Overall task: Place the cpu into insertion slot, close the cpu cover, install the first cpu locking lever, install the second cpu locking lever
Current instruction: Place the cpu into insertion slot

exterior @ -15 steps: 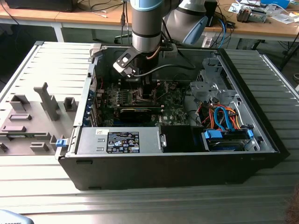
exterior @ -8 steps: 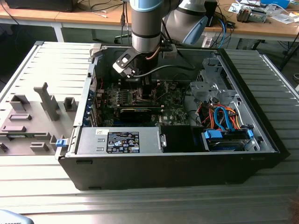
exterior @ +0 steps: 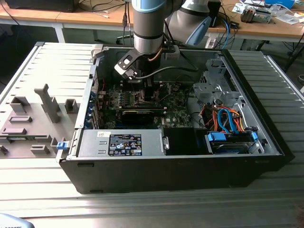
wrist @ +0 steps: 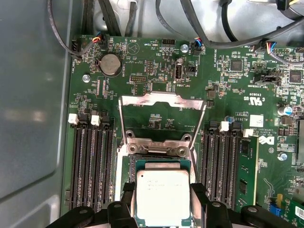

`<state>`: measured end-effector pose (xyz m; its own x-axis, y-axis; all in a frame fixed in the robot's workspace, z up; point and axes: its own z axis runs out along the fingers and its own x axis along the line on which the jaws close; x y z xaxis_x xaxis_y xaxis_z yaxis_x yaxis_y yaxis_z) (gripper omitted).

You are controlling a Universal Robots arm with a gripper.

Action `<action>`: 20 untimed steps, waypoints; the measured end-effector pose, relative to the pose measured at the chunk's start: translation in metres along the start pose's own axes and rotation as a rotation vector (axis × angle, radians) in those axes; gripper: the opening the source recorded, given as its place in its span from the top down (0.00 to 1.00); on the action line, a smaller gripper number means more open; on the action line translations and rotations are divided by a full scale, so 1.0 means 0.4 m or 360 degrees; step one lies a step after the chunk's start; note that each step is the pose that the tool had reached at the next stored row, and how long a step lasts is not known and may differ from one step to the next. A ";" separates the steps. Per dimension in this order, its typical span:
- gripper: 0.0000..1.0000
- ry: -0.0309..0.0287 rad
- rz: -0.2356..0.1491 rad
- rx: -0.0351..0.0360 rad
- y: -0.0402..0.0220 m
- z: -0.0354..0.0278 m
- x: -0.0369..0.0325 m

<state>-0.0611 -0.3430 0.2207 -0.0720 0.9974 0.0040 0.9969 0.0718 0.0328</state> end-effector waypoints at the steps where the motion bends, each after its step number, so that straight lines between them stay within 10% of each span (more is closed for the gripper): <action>1: 0.45 0.00000 0.0000 0.0000 0.000 0.000 0.000; 20: 0.45 0.00003 0.0000 0.0000 -0.004 0.018 0.001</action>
<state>-0.0626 -0.3427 0.2137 -0.0719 0.9974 0.0042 0.9969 0.0718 0.0330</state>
